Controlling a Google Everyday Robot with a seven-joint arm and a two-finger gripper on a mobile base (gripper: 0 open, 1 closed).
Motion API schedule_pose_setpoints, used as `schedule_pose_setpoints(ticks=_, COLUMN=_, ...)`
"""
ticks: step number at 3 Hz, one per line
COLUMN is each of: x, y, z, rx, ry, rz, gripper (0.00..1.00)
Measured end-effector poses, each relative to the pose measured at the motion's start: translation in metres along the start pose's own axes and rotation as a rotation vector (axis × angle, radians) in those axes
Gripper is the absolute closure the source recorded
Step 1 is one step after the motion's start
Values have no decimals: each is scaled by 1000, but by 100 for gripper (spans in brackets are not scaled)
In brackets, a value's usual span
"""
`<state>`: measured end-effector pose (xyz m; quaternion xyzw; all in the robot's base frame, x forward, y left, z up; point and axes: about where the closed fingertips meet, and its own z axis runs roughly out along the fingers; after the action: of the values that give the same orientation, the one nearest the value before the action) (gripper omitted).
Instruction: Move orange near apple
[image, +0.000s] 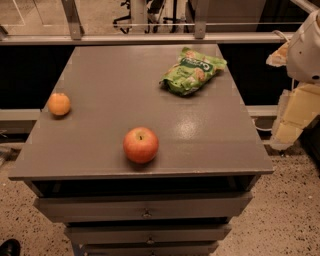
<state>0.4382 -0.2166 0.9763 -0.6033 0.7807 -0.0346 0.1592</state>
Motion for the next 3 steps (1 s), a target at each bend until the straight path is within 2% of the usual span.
schedule_pose_setpoints(ticks=1, x=0, y=0, z=0, rx=0, ry=0, rz=0, gripper=0)
schedule_pose_setpoints(ticks=2, x=-11, y=-3, z=7, rx=-15, ry=-42, rz=-4, gripper=0)
schedule_pose_setpoints(ticks=3, x=-58, y=-21, z=34, rx=-48, ry=-165, rz=-14, gripper=0)
